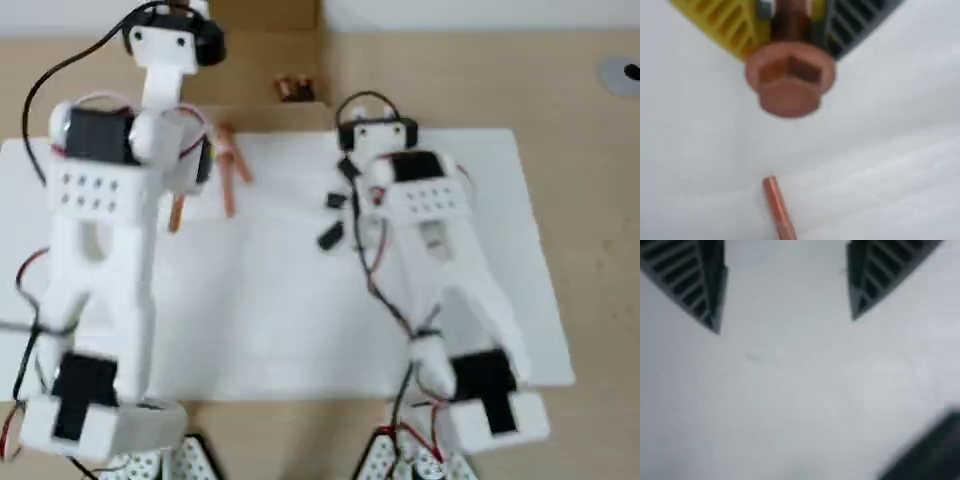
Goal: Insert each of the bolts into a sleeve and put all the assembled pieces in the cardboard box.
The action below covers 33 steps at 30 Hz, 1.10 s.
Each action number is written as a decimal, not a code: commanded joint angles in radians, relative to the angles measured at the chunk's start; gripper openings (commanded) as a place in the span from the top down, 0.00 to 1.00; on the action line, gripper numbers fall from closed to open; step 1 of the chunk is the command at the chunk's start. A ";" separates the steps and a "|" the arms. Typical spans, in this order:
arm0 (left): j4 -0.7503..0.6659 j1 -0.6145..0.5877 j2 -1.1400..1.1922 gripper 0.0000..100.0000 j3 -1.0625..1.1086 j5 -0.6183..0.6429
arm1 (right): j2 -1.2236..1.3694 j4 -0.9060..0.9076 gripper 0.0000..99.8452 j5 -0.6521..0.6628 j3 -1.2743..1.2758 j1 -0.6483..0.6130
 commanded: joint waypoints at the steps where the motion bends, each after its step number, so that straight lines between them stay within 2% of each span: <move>1: 0.003 -0.015 -0.200 0.99 0.060 -0.018 | 0.090 -0.023 0.79 -0.137 -0.154 -0.051; 11: 0.003 -0.017 -0.542 0.99 0.304 -0.058 | 0.432 -0.015 0.80 -0.301 -0.469 -0.147; 17: 0.003 -0.017 -0.691 0.99 0.382 -0.117 | 0.602 0.005 0.80 -0.302 -0.539 -0.145; 24: 0.003 -0.017 -0.742 0.99 0.408 -0.117 | 0.699 0.003 0.80 -0.302 -0.634 -0.143; 33: 0.003 -0.018 -0.743 0.99 0.404 -0.149 | 0.763 0.008 0.95 -0.293 -0.705 -0.143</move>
